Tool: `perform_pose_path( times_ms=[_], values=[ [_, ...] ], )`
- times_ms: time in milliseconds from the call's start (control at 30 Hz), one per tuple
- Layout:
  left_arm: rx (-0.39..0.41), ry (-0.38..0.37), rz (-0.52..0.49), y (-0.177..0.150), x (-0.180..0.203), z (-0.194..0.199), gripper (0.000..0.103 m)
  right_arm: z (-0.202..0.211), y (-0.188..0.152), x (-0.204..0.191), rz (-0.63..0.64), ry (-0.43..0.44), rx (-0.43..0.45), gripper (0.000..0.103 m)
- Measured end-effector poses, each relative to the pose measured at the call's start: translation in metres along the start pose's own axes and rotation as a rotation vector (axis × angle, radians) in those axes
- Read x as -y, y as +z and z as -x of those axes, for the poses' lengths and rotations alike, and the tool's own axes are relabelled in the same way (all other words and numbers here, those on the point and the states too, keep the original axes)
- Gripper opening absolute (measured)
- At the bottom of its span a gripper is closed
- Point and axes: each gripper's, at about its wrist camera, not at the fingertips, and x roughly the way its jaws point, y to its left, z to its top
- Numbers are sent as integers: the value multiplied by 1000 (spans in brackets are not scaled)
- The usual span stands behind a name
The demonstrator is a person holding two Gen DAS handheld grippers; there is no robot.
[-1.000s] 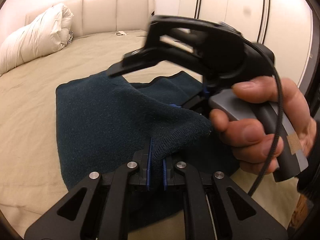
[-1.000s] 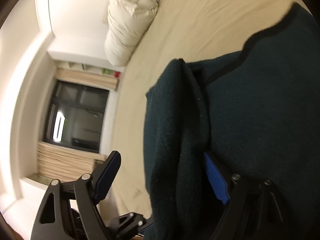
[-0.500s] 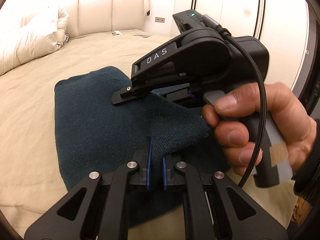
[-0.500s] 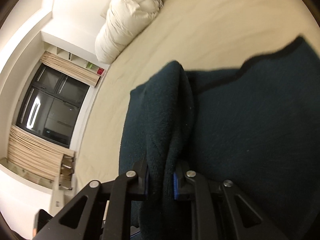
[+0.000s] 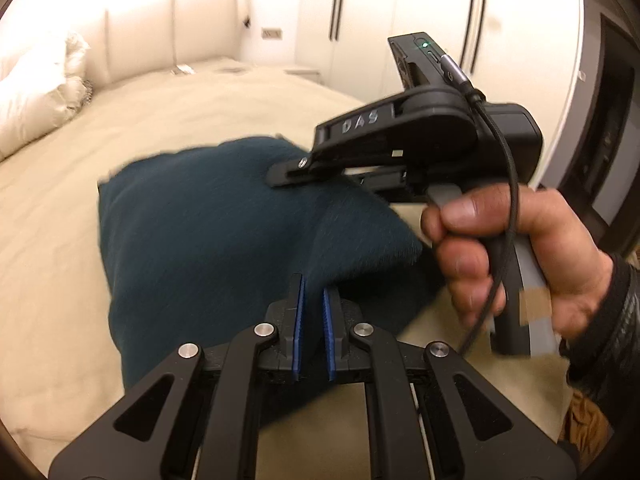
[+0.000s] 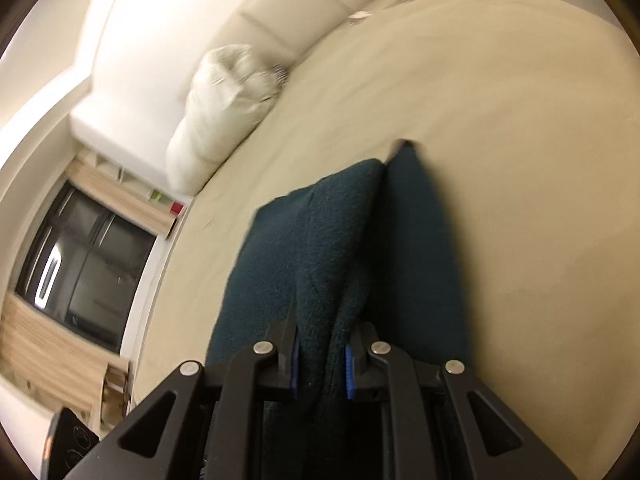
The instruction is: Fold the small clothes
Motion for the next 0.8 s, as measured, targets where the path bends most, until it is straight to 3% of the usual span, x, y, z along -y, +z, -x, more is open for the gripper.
perform_pose_path(
  times_ms=[167,267,333,433,533,600,633,700,767,800],
  values=[
    [-32,-78,19,-11,-6,12,8,15,0,15,-36,10,43,17],
    [22,-110,49,-8,-21,34,8,18,4,11,-6,-4,41,17],
    [87,-128,118,-4,-43,52,8,22,2,6,2,-8,55,17],
    [132,-98,260,6,-94,61,8,24,-9,14,-16,-2,40,17],
    [77,-79,339,21,-129,43,8,15,-18,28,-28,-6,1,16],
    [-2,-82,408,20,-153,21,8,16,-16,40,-81,26,-2,17],
    [-28,-81,442,17,-162,15,8,18,-14,40,-86,26,-9,20],
    [-30,-72,504,5,-180,13,8,27,-10,30,-52,-23,-4,38],
    [-43,-23,521,1,-188,10,8,45,-6,28,-68,-27,57,63],
    [-53,-9,525,2,-192,8,12,55,-6,29,-74,-34,102,68]
  ],
)
